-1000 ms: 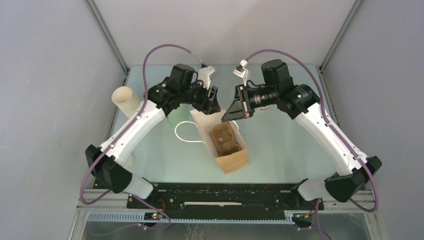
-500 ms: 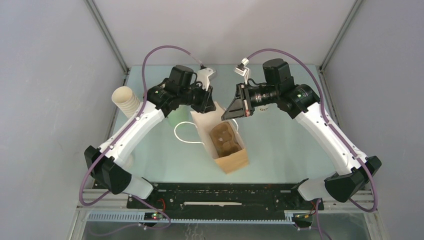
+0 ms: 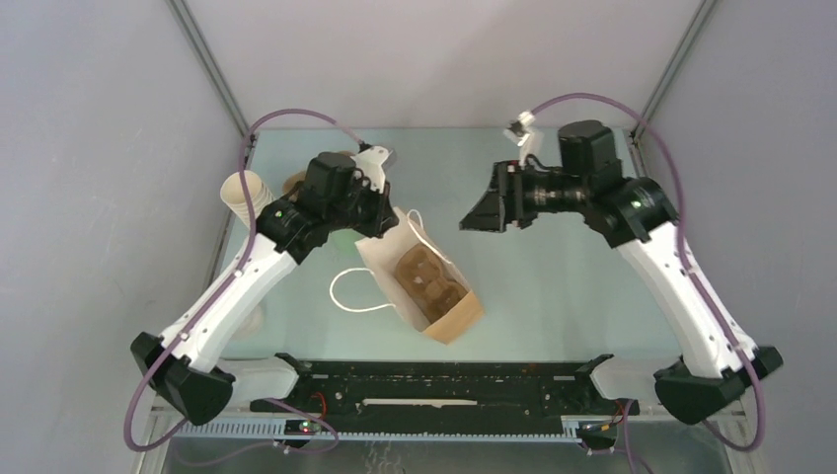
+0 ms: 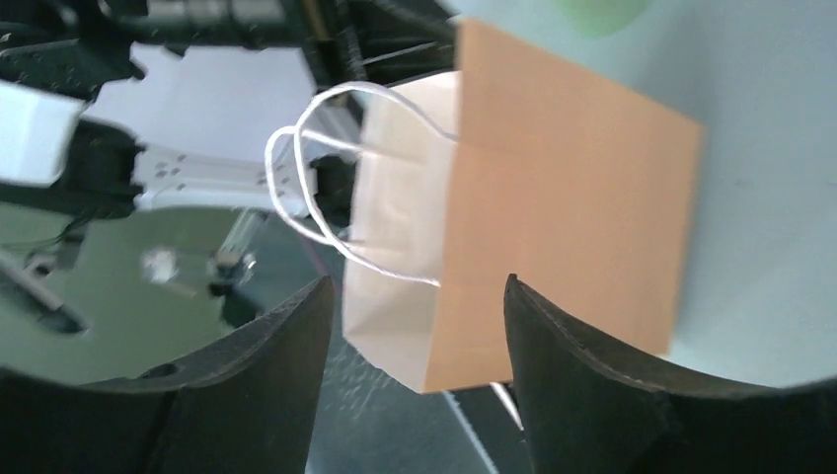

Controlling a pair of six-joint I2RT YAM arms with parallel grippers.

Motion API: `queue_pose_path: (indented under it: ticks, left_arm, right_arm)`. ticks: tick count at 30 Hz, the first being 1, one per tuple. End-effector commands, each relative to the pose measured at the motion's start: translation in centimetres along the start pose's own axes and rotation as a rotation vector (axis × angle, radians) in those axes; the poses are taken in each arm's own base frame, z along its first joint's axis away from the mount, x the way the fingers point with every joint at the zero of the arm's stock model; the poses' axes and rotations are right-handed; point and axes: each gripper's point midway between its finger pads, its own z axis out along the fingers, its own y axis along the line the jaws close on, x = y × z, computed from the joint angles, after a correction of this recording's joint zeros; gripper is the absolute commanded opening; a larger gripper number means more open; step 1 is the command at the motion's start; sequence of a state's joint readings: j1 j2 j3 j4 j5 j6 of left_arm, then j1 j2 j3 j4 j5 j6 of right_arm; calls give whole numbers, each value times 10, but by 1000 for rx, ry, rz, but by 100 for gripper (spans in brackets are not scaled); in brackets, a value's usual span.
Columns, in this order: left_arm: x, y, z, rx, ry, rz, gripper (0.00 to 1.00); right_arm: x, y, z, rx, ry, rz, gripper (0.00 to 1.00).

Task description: Pack the takeout coffee

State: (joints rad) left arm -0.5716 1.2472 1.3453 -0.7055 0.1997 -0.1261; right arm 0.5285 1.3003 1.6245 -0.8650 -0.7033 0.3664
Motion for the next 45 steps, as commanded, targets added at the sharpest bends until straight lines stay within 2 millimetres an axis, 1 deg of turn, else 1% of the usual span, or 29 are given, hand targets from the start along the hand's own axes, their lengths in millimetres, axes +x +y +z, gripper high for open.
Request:
queue_pose_path:
  ticks: [1,3,4,6,9,11,13,15,18,20,22,28,31,36,41,45]
  left_arm:
    - [16,12,-16,-115,-9,-176,0]
    - [25,16,-23,-158,7,-226,0]
    - [28,19,-28,-186,11,-251,0]
    - [32,24,-36,-230,13,-288,0]
    - [35,20,-41,-215,-2,-316,0]
    - [39,13,-42,-177,1,-336,0]
    - [43,10,-44,-163,8,-347,0]
    - [48,8,-47,-159,15,-355,0]
    - [52,5,-52,-148,18,-364,0]
    - [55,4,-53,-140,16,-367,0]
    - [58,3,-54,-135,21,-368,0]
    - [62,-1,-52,-105,40,-347,0]
    - [63,-1,-53,-103,45,-333,0]
    - [62,-1,-54,-96,48,-303,0]
    - [61,0,-55,-99,61,-270,0]
    - [61,0,-55,-94,66,-251,0]
  right_arm:
    - [-13,-35,-49,275,-170,-56,75]
    - [-17,-72,-62,443,-234,0,78]
    - [-19,-93,-69,538,-262,40,79]
    - [-19,-133,-78,696,-285,95,79]
    - [-21,-185,-76,873,-250,126,83]
    - [-27,-211,-74,960,-221,118,89]
    - [-34,-231,-70,1017,-194,99,98]
    - [-43,-250,-67,1072,-178,80,100]
    - [-49,-279,-59,1126,-135,69,100]
    - [-51,-293,-53,1141,-105,61,100]
    - [-55,-303,-45,1137,-85,46,100]
    - [-65,-320,-25,1081,-37,29,100]
    - [-67,-333,-21,1107,-18,33,100]
    - [-71,-349,-12,1122,3,30,100]
    - [-73,-360,-6,1129,20,34,100]
    - [-73,-365,-7,1132,20,47,100]
